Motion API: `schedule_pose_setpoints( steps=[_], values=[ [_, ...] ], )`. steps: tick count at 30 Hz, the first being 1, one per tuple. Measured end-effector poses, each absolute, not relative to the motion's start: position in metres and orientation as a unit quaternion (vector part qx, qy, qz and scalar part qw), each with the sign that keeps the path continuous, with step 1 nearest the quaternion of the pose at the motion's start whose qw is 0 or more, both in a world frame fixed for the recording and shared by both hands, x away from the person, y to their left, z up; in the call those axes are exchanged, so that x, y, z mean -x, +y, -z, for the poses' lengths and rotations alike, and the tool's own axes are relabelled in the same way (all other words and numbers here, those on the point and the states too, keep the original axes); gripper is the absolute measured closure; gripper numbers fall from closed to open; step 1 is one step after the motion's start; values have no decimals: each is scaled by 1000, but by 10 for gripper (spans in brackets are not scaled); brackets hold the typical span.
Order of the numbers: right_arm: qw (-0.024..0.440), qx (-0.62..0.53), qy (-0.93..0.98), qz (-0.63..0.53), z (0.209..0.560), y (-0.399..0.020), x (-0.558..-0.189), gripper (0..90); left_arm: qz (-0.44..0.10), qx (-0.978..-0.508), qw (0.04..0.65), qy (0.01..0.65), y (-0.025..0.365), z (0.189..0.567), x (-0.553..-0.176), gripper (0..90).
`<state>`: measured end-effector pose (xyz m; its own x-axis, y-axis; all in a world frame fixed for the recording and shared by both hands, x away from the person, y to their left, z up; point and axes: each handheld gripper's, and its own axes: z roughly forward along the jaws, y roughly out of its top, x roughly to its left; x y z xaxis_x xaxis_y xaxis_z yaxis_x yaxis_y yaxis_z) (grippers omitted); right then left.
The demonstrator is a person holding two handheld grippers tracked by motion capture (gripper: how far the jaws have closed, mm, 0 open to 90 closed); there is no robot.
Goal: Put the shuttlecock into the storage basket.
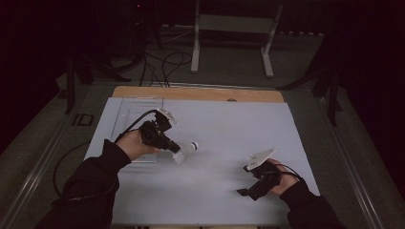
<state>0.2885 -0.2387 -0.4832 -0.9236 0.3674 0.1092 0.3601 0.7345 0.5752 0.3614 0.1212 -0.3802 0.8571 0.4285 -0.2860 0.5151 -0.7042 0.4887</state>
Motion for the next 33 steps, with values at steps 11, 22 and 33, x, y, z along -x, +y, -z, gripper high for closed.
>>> schedule_pose_setpoints(
  steps=[11, 22, 33],
  values=[
    [5, -196, 924, -327, 485, -244, -282, 92, 52, -909, 301, 282, 149, 363, -366, 900],
    [9, -201, 917, -344, 481, -251, -281, 109, 31, -896, 309, 316, 179, 348, -377, 900],
    [8, -205, 914, -351, 480, -254, -282, 102, 9, -884, 304, 354, 202, 338, -388, 900]
  ],
)
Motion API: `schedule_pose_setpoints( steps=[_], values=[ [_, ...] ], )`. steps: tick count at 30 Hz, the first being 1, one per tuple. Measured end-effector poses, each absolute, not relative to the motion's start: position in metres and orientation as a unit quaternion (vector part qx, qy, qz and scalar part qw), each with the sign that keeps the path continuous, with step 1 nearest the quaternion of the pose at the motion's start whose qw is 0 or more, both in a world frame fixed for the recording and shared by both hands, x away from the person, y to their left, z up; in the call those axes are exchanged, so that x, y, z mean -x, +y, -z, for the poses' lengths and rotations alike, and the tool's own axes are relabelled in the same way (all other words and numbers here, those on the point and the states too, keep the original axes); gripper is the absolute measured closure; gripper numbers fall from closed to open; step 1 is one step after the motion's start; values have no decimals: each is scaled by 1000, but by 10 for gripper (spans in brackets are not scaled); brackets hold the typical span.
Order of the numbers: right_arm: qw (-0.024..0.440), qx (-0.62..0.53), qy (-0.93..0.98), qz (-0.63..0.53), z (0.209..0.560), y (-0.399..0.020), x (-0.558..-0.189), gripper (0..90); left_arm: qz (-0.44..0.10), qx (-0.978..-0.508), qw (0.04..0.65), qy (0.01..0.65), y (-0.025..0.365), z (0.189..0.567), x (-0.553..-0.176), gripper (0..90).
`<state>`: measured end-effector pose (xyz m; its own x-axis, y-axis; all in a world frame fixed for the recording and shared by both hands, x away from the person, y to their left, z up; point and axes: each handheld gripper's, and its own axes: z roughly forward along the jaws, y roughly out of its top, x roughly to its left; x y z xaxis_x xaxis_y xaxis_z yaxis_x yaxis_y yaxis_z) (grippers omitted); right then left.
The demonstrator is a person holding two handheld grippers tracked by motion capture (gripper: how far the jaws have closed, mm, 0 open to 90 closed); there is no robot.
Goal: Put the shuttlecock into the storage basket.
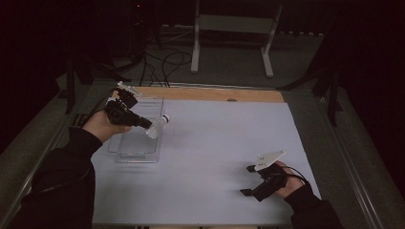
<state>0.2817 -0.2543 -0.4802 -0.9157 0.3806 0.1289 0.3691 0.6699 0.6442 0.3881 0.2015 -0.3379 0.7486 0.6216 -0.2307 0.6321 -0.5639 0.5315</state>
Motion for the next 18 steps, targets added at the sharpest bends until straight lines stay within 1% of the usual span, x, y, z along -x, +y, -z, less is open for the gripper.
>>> schedule_pose_setpoints(
  steps=[12, 18],
  values=[
    [9, -202, 914, -352, 479, -254, -281, 100, -16, -869, 313, 383, 221, 323, -390, 900],
    [8, -197, 914, -354, 480, -253, -281, 100, -43, -860, 302, 410, 229, 327, -391, 900]
  ],
)
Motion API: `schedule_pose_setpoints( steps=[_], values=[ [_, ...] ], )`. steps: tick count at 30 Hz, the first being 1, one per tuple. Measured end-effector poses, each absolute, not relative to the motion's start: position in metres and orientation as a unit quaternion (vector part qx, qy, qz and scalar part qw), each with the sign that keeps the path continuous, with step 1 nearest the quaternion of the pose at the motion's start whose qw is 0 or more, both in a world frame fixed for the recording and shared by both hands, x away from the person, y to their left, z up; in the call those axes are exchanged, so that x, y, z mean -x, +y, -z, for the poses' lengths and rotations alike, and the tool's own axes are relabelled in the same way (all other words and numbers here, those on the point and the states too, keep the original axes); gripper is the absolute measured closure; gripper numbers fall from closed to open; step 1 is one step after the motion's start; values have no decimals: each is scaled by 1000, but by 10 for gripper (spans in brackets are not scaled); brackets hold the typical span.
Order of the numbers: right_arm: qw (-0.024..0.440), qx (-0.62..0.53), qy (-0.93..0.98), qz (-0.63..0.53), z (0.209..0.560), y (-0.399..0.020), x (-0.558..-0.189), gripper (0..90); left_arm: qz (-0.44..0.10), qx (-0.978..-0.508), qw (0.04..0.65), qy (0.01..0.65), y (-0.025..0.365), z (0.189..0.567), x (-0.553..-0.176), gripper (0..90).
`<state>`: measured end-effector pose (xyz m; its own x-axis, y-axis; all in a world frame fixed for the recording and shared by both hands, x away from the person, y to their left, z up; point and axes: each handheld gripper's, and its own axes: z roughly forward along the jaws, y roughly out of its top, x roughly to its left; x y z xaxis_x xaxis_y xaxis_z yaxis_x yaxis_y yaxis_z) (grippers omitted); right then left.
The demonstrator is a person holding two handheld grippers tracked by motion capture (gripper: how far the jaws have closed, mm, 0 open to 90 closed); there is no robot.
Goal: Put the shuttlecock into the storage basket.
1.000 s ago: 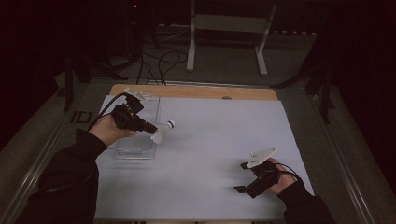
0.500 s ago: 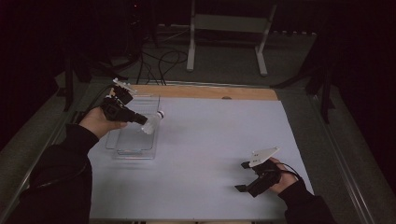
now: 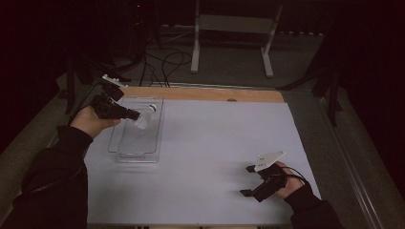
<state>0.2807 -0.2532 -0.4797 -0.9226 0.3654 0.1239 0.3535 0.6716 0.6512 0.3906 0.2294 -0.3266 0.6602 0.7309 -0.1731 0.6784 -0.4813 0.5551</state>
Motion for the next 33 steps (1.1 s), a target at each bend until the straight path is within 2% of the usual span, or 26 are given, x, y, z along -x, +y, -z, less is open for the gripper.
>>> schedule_pose_setpoints(
  steps=[7, 16, 33],
  values=[
    [7, -196, 914, -356, 479, -253, -281, 100, -69, -852, 294, 427, 230, 337, -392, 900],
    [8, -192, 913, -360, 479, -252, -280, 101, -60, -845, 312, 429, 228, 358, -397, 900],
    [2, -192, 912, -362, 481, -252, -280, 102, -71, -815, 312, 483, 220, 396, -415, 900]
  ],
)
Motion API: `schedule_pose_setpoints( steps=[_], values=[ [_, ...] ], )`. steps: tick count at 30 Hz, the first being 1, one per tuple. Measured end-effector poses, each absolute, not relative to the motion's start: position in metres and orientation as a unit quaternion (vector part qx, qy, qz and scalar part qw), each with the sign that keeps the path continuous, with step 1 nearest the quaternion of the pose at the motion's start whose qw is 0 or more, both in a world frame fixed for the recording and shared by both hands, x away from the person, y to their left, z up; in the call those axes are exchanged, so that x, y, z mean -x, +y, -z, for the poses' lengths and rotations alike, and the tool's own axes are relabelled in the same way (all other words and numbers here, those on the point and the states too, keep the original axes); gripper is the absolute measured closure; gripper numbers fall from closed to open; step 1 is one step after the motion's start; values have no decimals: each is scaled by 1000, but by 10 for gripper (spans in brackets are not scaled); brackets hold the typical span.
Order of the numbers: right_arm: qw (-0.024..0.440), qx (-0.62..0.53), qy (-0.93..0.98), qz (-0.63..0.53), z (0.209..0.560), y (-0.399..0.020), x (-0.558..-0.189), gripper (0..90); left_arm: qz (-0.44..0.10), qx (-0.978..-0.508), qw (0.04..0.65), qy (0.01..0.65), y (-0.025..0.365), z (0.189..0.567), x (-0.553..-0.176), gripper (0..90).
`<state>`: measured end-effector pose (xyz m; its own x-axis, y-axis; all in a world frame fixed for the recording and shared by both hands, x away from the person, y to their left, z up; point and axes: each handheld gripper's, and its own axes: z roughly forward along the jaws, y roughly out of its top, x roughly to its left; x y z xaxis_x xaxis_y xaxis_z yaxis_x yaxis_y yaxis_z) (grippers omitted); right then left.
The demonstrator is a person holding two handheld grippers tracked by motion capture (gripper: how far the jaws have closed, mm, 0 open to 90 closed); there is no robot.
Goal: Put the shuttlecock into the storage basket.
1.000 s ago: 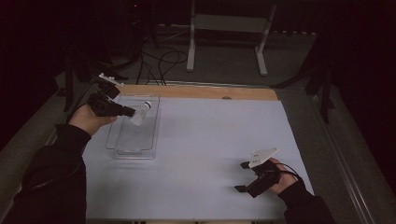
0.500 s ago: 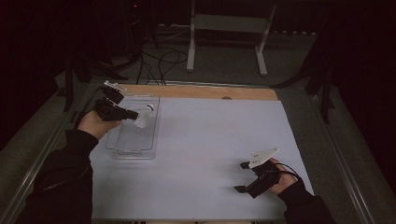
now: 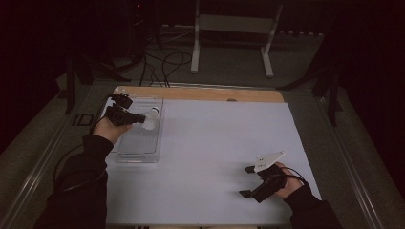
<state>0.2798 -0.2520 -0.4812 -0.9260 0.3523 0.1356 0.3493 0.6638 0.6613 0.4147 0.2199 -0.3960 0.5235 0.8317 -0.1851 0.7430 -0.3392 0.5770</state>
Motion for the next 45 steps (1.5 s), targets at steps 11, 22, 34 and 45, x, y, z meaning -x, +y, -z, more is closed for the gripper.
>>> schedule_pose_setpoints(
  steps=[11, 22, 34, 45],
  values=[
    [-1, -189, 912, -364, 482, -251, -280, 103, -68, -815, 298, 492, 220, 411, -421, 900],
    [-6, -189, 912, -363, 483, -250, -280, 103, -68, -822, 276, 494, 216, 424, -426, 900],
    [-7, -189, 912, -363, 484, -251, -280, 104, -77, -827, 255, 495, 212, 436, -430, 900],
    [-8, -190, 911, -366, 484, -252, -280, 120, -72, -837, 236, 489, 206, 445, -432, 892]
  ],
)
